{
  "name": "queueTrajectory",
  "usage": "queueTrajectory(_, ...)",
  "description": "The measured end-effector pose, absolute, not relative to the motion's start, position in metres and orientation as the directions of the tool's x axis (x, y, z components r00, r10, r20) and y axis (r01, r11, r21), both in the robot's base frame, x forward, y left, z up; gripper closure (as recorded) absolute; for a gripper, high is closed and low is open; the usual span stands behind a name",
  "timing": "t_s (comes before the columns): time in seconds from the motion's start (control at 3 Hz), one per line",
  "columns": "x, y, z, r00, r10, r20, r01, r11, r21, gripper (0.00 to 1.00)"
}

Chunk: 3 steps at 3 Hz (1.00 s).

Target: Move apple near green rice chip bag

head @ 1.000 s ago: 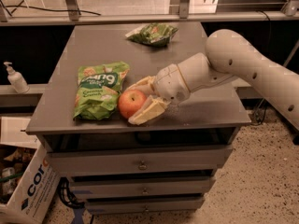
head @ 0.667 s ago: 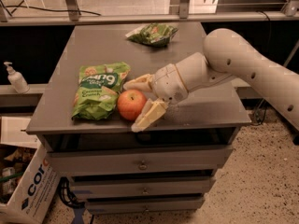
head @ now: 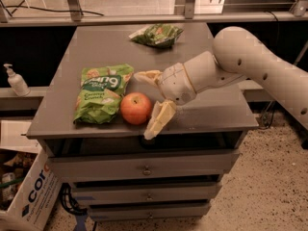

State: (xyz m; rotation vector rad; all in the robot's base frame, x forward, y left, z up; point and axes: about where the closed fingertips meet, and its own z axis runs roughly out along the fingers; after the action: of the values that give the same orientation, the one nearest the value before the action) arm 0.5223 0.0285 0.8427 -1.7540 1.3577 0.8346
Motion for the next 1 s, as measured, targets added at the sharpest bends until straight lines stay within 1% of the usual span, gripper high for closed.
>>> queueTrajectory(0.33, 0.537, -0.003, 0.853, 0.189, -0.488, -0.852, -0.981, -0.066, -0.18, 0.0)
queueTrajectory(1.0, 0.57, -0.083, 0.889, 0.159, -0.477, -0.865, -0.969, 0.092, -0.228, 0.0)
